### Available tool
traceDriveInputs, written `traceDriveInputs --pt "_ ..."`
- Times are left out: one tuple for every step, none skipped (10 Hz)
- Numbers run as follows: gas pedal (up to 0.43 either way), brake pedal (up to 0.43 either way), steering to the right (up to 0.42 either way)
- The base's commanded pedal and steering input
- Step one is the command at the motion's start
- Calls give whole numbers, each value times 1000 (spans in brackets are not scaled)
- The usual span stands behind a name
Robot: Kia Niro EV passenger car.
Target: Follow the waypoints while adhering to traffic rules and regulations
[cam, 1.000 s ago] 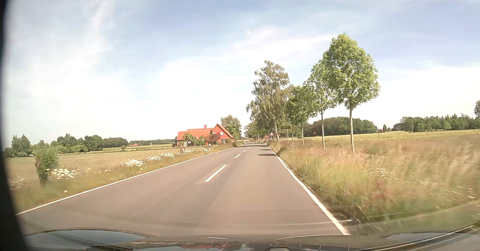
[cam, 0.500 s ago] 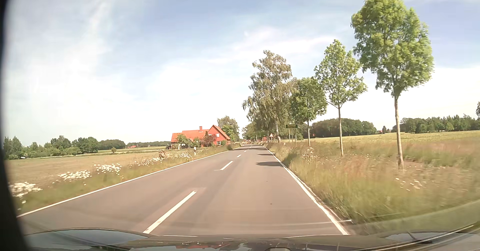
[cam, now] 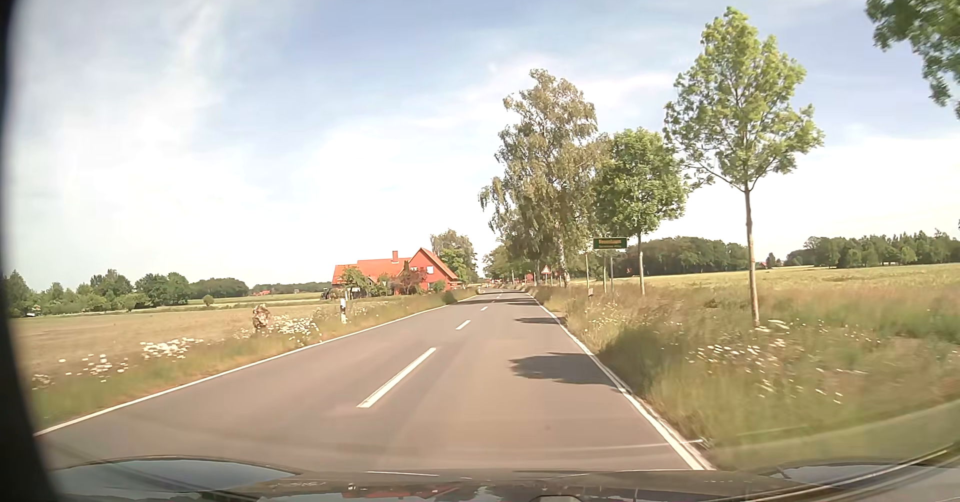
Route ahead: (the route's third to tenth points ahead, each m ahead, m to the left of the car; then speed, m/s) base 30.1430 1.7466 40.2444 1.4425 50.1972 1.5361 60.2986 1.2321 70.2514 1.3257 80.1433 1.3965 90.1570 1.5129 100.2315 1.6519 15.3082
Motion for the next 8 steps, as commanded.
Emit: traceDriveInputs --pt "240 0 -2" --pt "240 0 -2" --pt "240 0 -2" --pt "240 0 -3" --pt "240 0 -2" --pt "240 0 -3" --pt "240 0 -3" --pt "240 0 -3"
